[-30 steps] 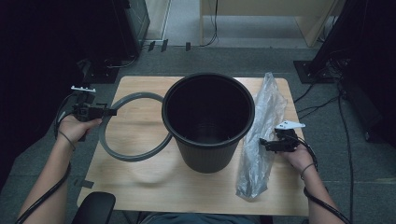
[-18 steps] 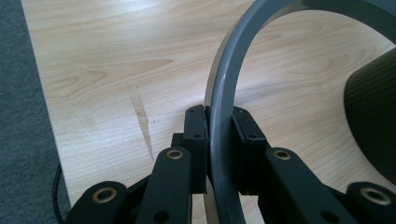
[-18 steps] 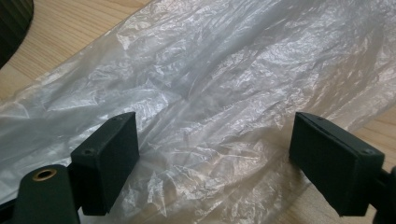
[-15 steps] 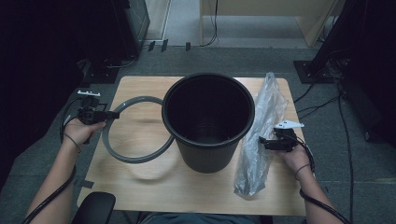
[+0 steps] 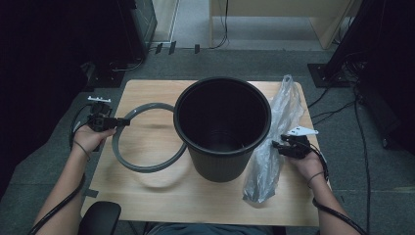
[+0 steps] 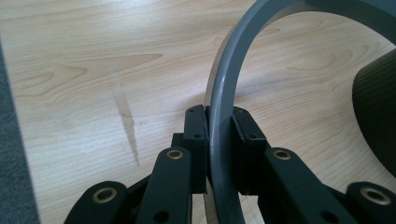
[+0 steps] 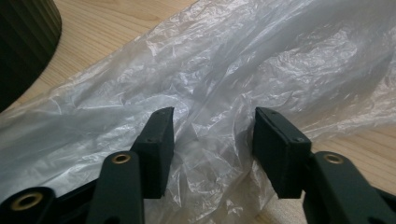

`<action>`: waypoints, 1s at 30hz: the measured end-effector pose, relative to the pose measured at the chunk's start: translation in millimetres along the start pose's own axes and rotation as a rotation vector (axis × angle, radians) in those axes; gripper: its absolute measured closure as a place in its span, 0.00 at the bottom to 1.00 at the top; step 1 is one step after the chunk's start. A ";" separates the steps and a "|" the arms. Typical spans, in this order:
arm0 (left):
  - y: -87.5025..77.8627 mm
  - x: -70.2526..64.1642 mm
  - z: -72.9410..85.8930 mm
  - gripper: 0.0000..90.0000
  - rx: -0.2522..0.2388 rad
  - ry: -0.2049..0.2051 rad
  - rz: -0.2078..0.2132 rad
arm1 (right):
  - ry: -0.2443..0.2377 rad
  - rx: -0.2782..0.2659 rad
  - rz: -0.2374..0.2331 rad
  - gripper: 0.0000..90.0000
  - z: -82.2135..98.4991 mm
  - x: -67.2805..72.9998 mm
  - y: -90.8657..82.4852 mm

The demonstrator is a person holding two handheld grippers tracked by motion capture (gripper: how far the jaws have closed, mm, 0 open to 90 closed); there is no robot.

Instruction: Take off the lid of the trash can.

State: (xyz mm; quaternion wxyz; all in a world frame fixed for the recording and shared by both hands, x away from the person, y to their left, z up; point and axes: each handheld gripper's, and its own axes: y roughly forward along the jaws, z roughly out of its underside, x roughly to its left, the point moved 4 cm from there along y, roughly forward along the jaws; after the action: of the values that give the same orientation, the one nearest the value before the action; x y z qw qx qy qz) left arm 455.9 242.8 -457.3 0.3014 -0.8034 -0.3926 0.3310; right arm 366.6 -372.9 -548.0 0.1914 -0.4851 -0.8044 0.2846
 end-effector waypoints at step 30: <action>51.0 11.0 21.8 0.86 0.019 -0.052 0.015 | 0.095 -0.016 -0.057 0.98 -7.9 -6.0 -12.7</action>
State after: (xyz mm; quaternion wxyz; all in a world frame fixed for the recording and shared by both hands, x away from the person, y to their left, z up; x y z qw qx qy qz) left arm 466.3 230.8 -511.6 0.2964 -0.7946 -0.3909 0.3577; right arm 365.4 -380.7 -534.0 0.2334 -0.4765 -0.8101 0.2496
